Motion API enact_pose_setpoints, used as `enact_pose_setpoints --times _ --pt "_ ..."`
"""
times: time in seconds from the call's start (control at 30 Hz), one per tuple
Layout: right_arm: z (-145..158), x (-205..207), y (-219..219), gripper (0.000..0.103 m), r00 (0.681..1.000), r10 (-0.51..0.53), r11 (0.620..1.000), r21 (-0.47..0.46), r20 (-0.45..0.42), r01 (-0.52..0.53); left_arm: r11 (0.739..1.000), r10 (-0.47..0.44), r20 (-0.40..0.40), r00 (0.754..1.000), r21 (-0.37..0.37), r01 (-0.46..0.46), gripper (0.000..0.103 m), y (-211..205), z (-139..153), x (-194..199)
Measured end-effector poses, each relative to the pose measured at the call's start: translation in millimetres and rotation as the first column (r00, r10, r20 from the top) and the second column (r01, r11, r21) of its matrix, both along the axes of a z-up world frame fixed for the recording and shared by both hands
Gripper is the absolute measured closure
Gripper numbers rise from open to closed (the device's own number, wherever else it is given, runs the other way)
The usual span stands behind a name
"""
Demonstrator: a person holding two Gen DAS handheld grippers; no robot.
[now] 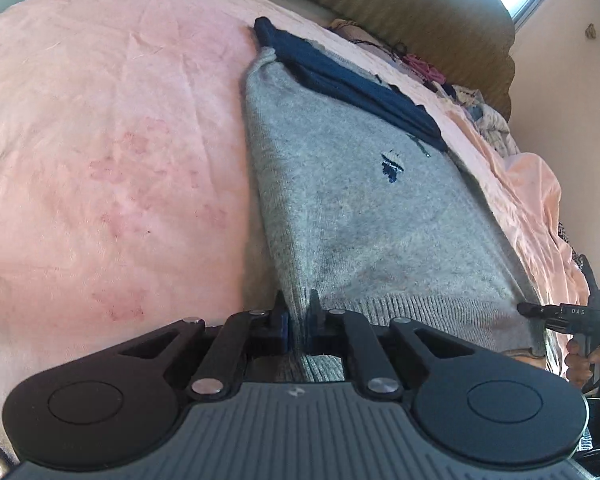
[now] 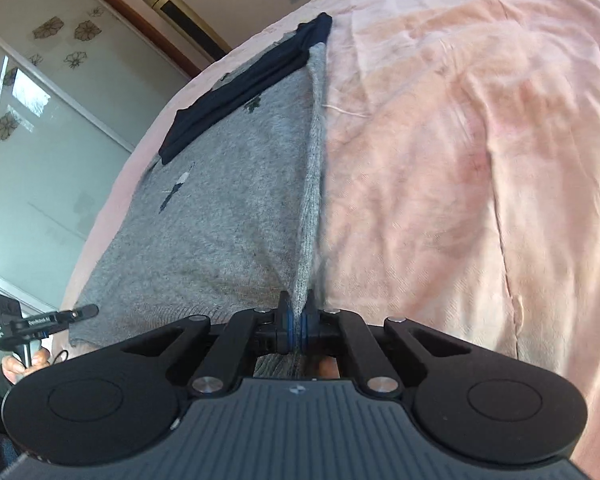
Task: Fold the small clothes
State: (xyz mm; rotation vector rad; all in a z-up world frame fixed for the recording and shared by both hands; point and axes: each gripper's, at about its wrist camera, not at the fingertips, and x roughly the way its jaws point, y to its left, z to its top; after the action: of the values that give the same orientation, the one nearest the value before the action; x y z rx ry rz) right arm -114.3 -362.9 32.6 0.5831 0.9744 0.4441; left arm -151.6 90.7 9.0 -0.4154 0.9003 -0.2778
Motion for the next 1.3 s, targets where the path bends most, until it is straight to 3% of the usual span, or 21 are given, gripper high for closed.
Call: enact_pose_setpoints --times 0.07,0.1,0.17,0.2,0.23,0.3,0.33,0.37,0.4,0.5,0.67,0.83,0.87,0.9,0.93,0.97,1.0,1.03,1.1,1.2,1.3 --pt "-6 0 -2 0.096 1.0 -0.019 0.998 0.055 -0.015 0.02 1.0 -0.005 0.003 1.0 -0.026 0.005 0.092 -2 1 -5" --pt "-6 -1 -3 0.091 0.999 -0.031 0.997 0.073 -0.02 0.032 0.997 -0.007 -0.011 1.0 -0.072 0.006 0.082 -1 1 -9" --pt "-5 -9 -7 0.067 0.999 -0.028 0.988 0.149 -0.031 0.033 0.984 -0.005 -0.012 1.0 -0.181 0.003 0.056 3 -3 -19" --pt "-2 -14 -6 0.048 1.0 -0.011 0.984 0.176 -0.022 0.014 0.973 0.002 -0.004 1.0 -0.23 -0.003 0.038 4 -4 -22" --pt "1 -19 -2 0.038 1.0 0.009 0.983 0.186 -0.017 -0.006 0.966 0.016 0.004 1.0 -0.258 -0.015 0.03 3 -6 -24" --pt "3 -22 12 0.038 0.998 0.051 0.986 0.163 -0.026 -0.046 0.967 0.036 0.017 0.999 -0.252 -0.031 0.031 -7 -7 -23" --pt "4 -22 18 0.045 0.998 0.058 0.988 0.147 -0.018 -0.054 0.973 0.031 0.024 0.999 -0.231 -0.025 0.033 -13 -5 -21" --pt "4 -20 25 0.056 0.997 0.073 0.989 0.134 -0.03 -0.069 0.979 0.019 0.023 1.0 -0.204 -0.014 0.045 -18 -4 -19" --pt "1 -17 31 0.091 0.993 0.102 0.989 0.114 -0.052 -0.096 0.983 -0.012 -0.007 1.0 -0.182 0.01 0.096 -23 -4 -15" --pt "6 -24 38 0.092 0.986 0.165 0.984 0.069 -0.031 -0.163 0.994 -0.033 -0.011 0.999 -0.105 0.032 0.095 -23 1 -21" --pt "17 -42 7 0.095 0.992 0.119 0.991 -0.049 -0.038 -0.121 1.0 0.0 -0.016 1.0 -0.021 0.0 0.096 -4 1 -34" --pt "9 -38 -1 0.097 0.994 0.097 0.995 0.003 -0.055 -0.097 0.998 -0.07 -0.014 0.997 -0.001 0.07 0.091 3 9 -37" --pt "11 -36 2 0.093 0.993 0.111 0.994 0.001 -0.051 -0.111 0.997 -0.072 -0.022 0.997 0.007 0.072 0.089 10 14 -38" --pt "15 -36 2 0.079 0.992 0.123 0.992 -0.001 -0.043 -0.123 0.998 -0.068 -0.019 0.998 0.006 0.068 0.083 19 20 -38" --pt "23 -37 -1 0.051 0.994 0.111 0.994 -0.013 -0.019 -0.111 0.999 -0.039 0.01 0.999 0.014 0.039 0.078 26 29 -37" --pt "33 -36 -2 0.035 0.997 0.076 0.996 -0.043 0.017 -0.075 0.999 0.006 0.064 0.998 0.042 -0.009 0.075 30 41 -35" --pt "44 -34 -3 0.01 0.997 0.045 0.997 -0.069 0.058 -0.041 0.996 0.042 0.129 0.991 0.071 -0.052 0.061 29 54 -30" --pt "55 -27 -2 0.008 0.993 0.017 0.996 -0.084 0.118 -0.007 0.993 0.063 0.195 0.979 0.085 -0.081 0.039 22 65 -24" --pt "73 -6 10 0.01 0.978 -0.015 0.996 -0.088 0.209 0.034 0.991 0.068 0.31 0.948 0.09 -0.101 0.02 -6 80 -4" --pt "78 40 44 0.009 0.957 -0.07 0.994 -0.055 0.282 0.089 0.993 0.045 0.298 0.953 0.093 -0.076 0.02 -52 65 43" --pt "57 91 93 0.009 0.96 -0.069 0.986 -0.125 0.27 0.106 0.981 -0.017 0.225 0.974 0.191 -0.027 0.021 -96 32 81"
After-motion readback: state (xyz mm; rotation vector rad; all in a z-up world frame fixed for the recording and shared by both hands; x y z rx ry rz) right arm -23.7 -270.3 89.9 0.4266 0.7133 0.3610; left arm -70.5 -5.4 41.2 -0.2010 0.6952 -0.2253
